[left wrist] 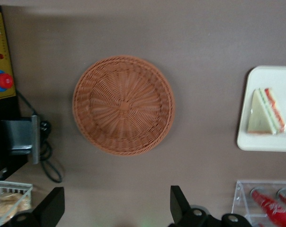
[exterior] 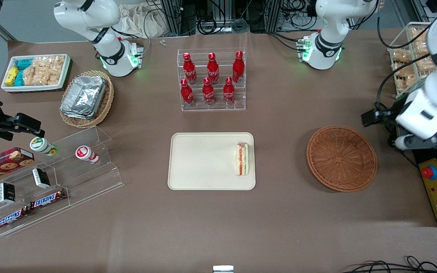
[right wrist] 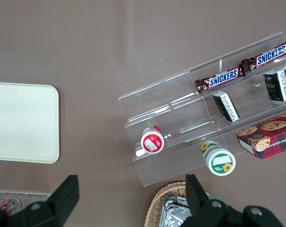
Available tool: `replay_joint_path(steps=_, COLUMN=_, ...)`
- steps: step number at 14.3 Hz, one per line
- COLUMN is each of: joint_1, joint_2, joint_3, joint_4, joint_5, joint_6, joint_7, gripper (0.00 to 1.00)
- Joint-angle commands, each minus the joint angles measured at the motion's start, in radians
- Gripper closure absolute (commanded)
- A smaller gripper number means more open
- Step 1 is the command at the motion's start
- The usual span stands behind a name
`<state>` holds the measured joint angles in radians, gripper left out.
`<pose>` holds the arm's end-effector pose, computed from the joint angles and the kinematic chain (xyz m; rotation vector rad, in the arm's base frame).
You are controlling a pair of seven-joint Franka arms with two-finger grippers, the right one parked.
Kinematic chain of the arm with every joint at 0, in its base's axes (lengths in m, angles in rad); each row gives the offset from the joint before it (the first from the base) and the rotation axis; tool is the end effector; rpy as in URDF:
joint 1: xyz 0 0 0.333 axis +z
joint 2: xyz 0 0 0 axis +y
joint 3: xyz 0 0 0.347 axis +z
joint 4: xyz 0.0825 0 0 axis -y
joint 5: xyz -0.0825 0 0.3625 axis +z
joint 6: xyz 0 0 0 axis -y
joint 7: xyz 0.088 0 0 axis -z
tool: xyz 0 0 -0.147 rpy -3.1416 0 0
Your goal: Place sandwich from basket to tray
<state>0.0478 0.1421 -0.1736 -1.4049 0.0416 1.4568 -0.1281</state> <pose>0.5624 -0.0569 0.6027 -3.1108 -0.0091 0.1327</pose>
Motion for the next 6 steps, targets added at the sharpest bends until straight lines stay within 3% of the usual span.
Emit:
replay_joint_path(steps=1, joint_1=-0.049, joint_2=-0.156, joint_3=0.124, joint_4=-0.136, joint_5=-0.025, joint_6=0.0, joint_7=0.091, gripper=0.0)
replay_joint_path(steps=3, joint_1=-0.051, joint_2=-0.226, joint_3=0.16, joint_4=-0.216, joint_5=-0.025, joint_6=0.02, joint_7=0.135, gripper=0.0)
replay_joint_path(steps=6, joint_1=-0.048, joint_2=-0.213, joint_3=0.171, joint_4=-0.184, joint_5=-0.031, joint_6=0.01, joint_7=0.139, gripper=0.0)
